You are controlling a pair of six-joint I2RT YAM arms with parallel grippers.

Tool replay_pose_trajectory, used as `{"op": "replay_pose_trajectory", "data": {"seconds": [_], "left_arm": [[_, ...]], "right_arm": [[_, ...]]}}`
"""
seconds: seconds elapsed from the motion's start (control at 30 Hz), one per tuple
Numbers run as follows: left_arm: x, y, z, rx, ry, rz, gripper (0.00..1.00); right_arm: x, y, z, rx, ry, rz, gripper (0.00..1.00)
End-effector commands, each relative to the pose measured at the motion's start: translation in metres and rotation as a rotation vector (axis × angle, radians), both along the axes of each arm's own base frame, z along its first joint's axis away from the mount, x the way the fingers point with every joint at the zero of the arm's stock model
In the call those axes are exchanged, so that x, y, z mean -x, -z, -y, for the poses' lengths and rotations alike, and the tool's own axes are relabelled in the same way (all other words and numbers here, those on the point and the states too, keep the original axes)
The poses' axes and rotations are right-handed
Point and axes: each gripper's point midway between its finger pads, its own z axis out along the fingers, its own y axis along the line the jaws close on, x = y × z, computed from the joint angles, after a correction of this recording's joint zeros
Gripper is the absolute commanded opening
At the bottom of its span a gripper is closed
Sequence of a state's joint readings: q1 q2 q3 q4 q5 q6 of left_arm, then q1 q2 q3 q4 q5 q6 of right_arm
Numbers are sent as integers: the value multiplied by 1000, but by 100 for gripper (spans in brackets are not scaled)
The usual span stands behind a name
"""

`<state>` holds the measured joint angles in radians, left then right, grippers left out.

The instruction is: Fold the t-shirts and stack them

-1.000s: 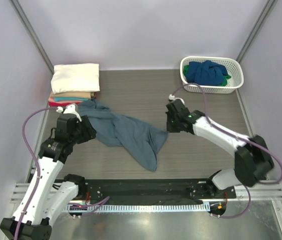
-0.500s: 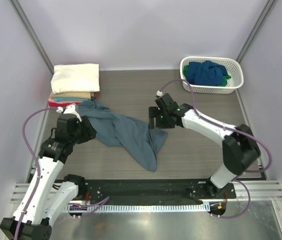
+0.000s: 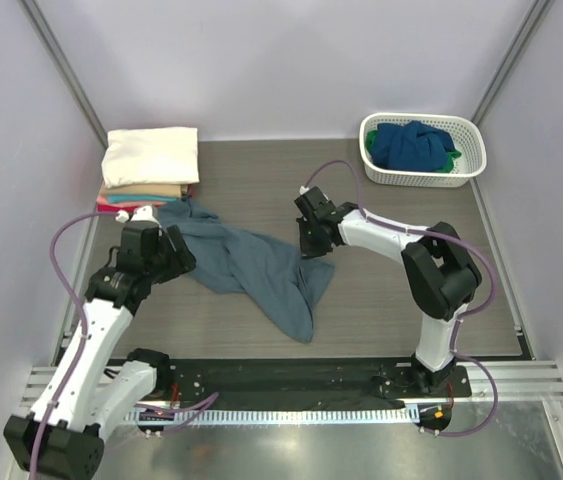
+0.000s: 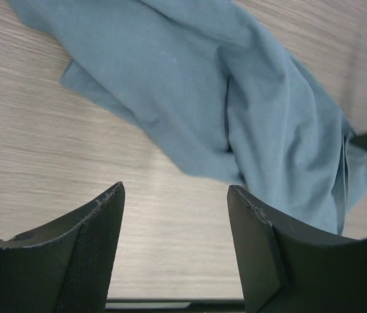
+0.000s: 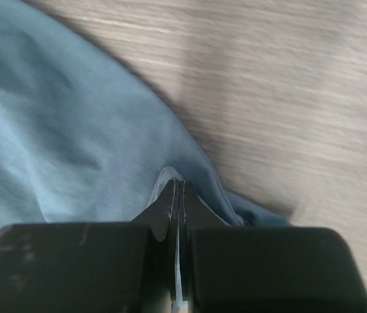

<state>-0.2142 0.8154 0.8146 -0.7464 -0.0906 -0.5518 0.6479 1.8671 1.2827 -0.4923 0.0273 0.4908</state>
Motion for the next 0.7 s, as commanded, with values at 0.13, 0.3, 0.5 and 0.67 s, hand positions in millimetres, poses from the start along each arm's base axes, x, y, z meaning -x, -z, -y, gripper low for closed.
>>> {"op": "replay_pose_trajectory", "data": {"seconds": [0.13,0.3,0.5,0.67], "left_arm": [[-81,24,4,41,-178,-19,69],[-140,66,5,-1,-267,-114,72],[-178,71,7,1,-316,-101,74],[-186,78,-2,-42,-354,-109,81]], "right_arm": [[3,-56,33,-4,50,149,1],[15,-73,51,-22,64,179,1],[29,-83,63,-51,55,194,1],[36,-82,70,-55,48,192,1]]}}
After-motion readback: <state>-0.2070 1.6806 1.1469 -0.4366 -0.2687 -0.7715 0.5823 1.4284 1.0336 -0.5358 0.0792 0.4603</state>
